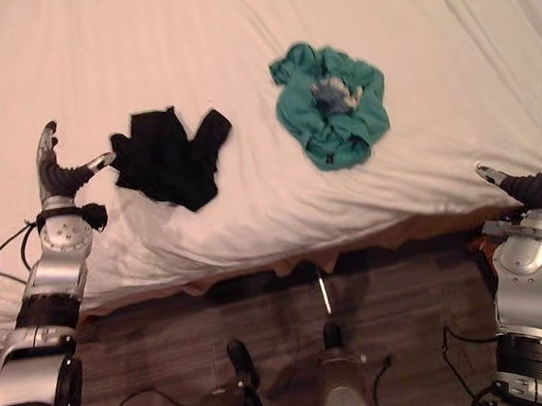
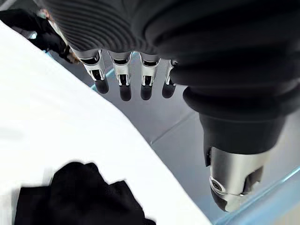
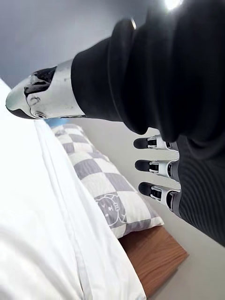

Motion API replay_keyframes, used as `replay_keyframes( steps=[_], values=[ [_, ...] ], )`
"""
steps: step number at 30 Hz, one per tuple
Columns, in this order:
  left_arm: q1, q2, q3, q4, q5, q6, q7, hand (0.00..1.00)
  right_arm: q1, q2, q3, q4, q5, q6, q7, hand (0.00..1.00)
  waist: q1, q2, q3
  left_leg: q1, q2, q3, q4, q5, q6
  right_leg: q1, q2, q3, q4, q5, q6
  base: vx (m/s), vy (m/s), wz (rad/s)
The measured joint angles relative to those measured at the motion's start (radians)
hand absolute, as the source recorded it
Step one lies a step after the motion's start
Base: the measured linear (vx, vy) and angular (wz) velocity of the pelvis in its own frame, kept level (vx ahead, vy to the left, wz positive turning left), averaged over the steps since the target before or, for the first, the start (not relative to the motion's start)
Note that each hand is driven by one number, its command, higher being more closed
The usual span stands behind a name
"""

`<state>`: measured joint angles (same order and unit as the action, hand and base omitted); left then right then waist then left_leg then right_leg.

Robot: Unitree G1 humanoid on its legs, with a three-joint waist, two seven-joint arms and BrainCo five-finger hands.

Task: Tidy the bed and pick cloth on bed and put in laundry

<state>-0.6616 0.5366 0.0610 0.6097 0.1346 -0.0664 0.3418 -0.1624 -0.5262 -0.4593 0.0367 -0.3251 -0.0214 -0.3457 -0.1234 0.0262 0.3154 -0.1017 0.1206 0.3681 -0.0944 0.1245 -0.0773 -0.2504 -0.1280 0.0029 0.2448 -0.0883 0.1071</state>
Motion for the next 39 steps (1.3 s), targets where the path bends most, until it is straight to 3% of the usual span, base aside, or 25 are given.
replay_keyframes(
  steps=[4, 5, 7, 12, 18, 20, 25, 26, 27, 29, 31, 33, 36, 37, 39],
  values=[
    [-0.156, 0.042, -0.071, 0.135, 0.063, 0.021, -0.016, 0.00, -0.010, 0.000, 0.007, -0.058, 0.001, -0.016, 0.000, 0.00, -0.023, -0.020, 0.072, -0.065, 0.004, 0.020, 0.035, 0.001, 0.000, -0.070, 0.004, 0.020, 0.021, 0.011, -0.004, -0.01, -0.025, -0.11],
    [-0.190, 0.053, -0.084, 0.165, 0.080, 0.023, -0.016, 1.00, -0.017, -0.001, 0.007, -0.066, 0.001, -0.021, -0.001, 0.00, -0.027, -0.024, 0.091, -0.077, 0.008, 0.022, 0.043, 0.001, 0.000, -0.081, 0.006, 0.022, 0.025, 0.014, -0.005, -0.01, -0.045, -0.14],
    [-0.293, 0.086, -0.126, 0.252, 0.125, 0.033, -0.032, 1.00, -0.044, -0.008, 0.007, -0.096, 0.006, -0.036, -0.001, 0.00, -0.030, -0.035, 0.136, -0.113, 0.020, 0.037, 0.062, 0.001, 0.000, -0.122, 0.012, 0.036, 0.034, 0.026, -0.006, -0.03, -0.058, -0.19],
    [-0.451, 0.142, -0.208, 0.346, 0.232, 0.043, -0.037, 1.00, -0.138, -0.067, 0.066, -0.103, 0.055, -0.061, -0.002, 0.00, -0.031, -0.043, 0.171, -0.187, 0.040, 0.057, 0.088, 0.001, 0.000, -0.200, 0.022, 0.061, 0.031, 0.052, -0.006, 0.01, -0.042, -0.14],
    [-0.469, 0.139, -0.257, 0.315, 0.313, 0.033, -0.066, 1.00, -0.299, -0.096, 0.200, -0.055, 0.093, -0.085, 0.000, 0.00, -0.021, -0.043, 0.171, -0.216, 0.044, 0.058, 0.093, 0.001, -0.001, -0.215, 0.019, 0.051, 0.020, 0.065, -0.004, 0.02, -0.013, 0.03],
    [-0.437, 0.118, -0.257, 0.259, 0.296, 0.019, -0.080, 1.00, -0.359, -0.131, 0.247, 0.012, 0.110, -0.082, 0.004, 0.00, 0.000, -0.040, 0.170, -0.219, 0.039, 0.047, 0.088, 0.010, 0.008, -0.215, 0.012, 0.039, 0.021, 0.065, -0.003, 0.05, -0.010, 0.19],
    [-0.172, 0.017, -0.216, -0.018, 0.097, -0.081, -0.082, 1.00, -0.565, -0.271, 0.351, 0.226, 0.138, -0.047, 0.028, 0.00, 0.039, 0.013, 0.172, -0.219, 0.014, -0.001, 0.043, 0.065, -0.007, -0.201, -0.019, -0.038, 0.050, 0.043, 0.003, 0.06, -0.016, 0.45],
    [-0.066, -0.010, -0.203, -0.114, 0.045, -0.107, -0.094, 1.00, -0.625, -0.312, 0.375, 0.296, 0.139, -0.041, 0.039, 0.00, 0.055, 0.035, 0.172, -0.218, 0.009, -0.021, 0.040, 0.067, -0.008, -0.200, -0.028, -0.060, 0.074, 0.025, 0.003, 0.06, -0.043, 0.41],
    [-0.057, -0.011, -0.202, -0.120, 0.042, -0.108, -0.096, 1.00, -0.630, -0.315, 0.377, 0.302, 0.139, -0.040, 0.040, 0.00, 0.056, 0.036, 0.172, -0.218, 0.008, -0.023, 0.039, 0.067, -0.008, -0.199, -0.029, -0.061, 0.076, 0.024, 0.002, 0.07, -0.060, 0.53],
    [0.216, -0.061, -0.169, -0.315, -0.066, -0.155, -0.138, 1.00, -0.755, -0.409, 0.457, 0.480, 0.140, -0.032, 0.052, 0.00, 0.086, 0.100, 0.165, -0.218, -0.001, -0.073, 0.027, 0.070, -0.006, -0.191, -0.042, -0.100, 0.107, -0.007, 0.001, 0.07, -0.072, 0.49],
    [0.378, -0.083, -0.161, -0.385, -0.129, -0.162, -0.169, 1.00, -0.803, -0.446, 0.491, 0.566, 0.140, -0.024, 0.064, 0.00, 0.104, 0.136, 0.162, -0.221, -0.004, -0.099, 0.004, 0.091, -0.011, -0.190, -0.044, -0.124, 0.110, -0.011, -0.001, 0.07, -0.078, 0.40],
    [0.569, -0.118, -0.156, -0.389, -0.239, -0.140, -0.216, 1.00, -0.834, -0.479, 0.513, 0.676, 0.140, -0.010, 0.069, 0.00, 0.123, 0.174, 0.164, -0.243, -0.004, -0.137, 0.001, 0.096, -0.009, -0.193, -0.049, -0.162, 0.121, -0.026, -0.007, 0.06, -0.089, 0.50],
    [0.728, -0.146, -0.146, -0.375, -0.351, -0.113, -0.248, 1.00, -0.865, -0.485, 0.549, 0.822, 0.142, 0.000, 0.086, 0.00, 0.147, 0.185, 0.167, -0.271, -0.014, -0.176, 0.000, 0.111, -0.013, -0.212, -0.064, -0.196, 0.156, -0.048, -0.013, 0.03, -0.071, 0.47],
    [0.767, -0.154, -0.146, -0.375, -0.381, -0.110, -0.258, 1.00, -0.887, -0.489, 0.557, 0.871, 0.147, 0.002, 0.088, 1.00, 0.158, 0.191, 0.167, -0.283, -0.017, -0.186, 0.000, 0.113, -0.015, -0.223, -0.068, -0.206, 0.171, -0.054, -0.014, 0.01, -0.046, 0.35],
    [0.812, -0.170, -0.148, -0.375, -0.452, -0.109, -0.285, 1.00, -0.945, -0.515, 0.568, 0.992, 0.169, -0.001, 0.089, 1.00, 0.193, 0.193, 0.166, -0.298, -0.032, -0.195, -0.001, 0.123, -0.012, -0.242, -0.079, -0.212, 0.192, -0.054, -0.014, -0.01, -0.042, 0.23]
  ],
)
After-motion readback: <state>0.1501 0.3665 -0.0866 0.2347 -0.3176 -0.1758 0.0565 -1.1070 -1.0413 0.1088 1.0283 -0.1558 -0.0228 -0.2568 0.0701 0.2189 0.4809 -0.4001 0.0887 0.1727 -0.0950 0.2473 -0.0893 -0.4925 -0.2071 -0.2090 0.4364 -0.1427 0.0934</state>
